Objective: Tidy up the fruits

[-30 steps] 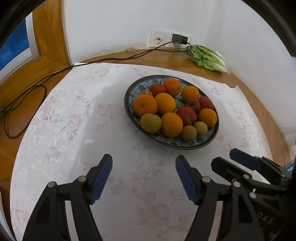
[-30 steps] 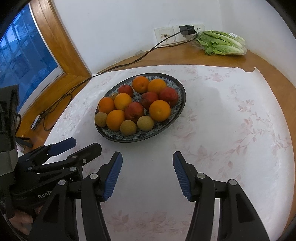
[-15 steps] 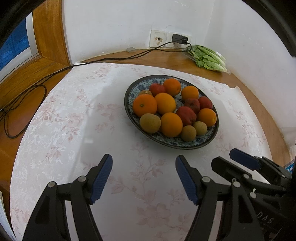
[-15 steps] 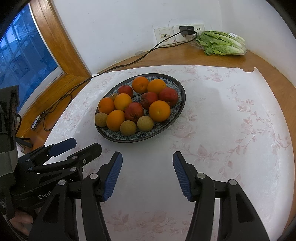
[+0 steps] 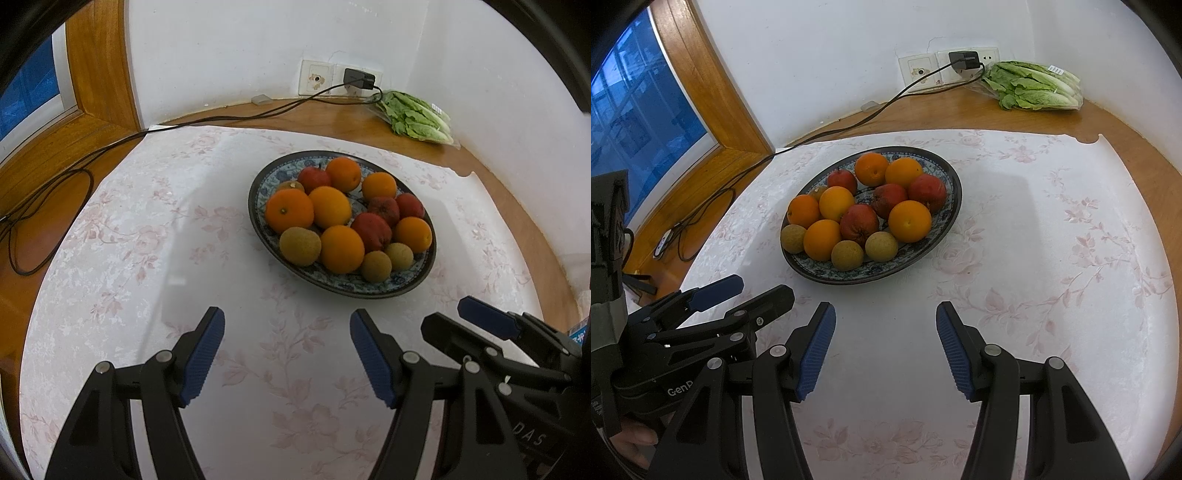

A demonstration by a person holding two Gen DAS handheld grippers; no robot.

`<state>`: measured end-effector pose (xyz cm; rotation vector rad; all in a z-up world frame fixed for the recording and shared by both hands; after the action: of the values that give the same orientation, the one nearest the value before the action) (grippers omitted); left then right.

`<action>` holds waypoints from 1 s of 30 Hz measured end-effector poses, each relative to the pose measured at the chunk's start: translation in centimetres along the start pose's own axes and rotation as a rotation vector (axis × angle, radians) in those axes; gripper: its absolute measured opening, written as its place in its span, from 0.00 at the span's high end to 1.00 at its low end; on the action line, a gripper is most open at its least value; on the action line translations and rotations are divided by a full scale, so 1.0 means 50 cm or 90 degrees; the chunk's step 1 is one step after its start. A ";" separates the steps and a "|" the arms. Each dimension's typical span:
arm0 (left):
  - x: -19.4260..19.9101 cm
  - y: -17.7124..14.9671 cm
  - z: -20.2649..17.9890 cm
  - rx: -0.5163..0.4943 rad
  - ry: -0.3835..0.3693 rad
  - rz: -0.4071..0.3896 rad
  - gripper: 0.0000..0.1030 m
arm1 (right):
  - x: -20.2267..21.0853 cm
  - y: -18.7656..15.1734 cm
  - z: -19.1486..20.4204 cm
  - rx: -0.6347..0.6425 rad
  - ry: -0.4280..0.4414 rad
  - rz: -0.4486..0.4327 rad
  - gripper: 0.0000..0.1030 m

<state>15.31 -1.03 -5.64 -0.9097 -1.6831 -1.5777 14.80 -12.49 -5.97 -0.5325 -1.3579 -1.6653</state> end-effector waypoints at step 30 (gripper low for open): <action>0.002 0.003 0.003 0.002 0.003 0.001 0.29 | -0.002 -0.002 0.004 -0.001 0.001 0.001 0.43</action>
<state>15.36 -0.87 -5.49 -0.9054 -1.6809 -1.5748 14.75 -12.27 -6.03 -0.5329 -1.3551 -1.6661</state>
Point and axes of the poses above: each gripper's, at about its wrist camera, not at the fingertips, and x roughly against the way its jaws point, z to its left, y to its top, the point moved 10 cm from there along -x, roughly the way its jaws point, and after that the axes turned 4 degrees about -x, right-handed, at the moved point
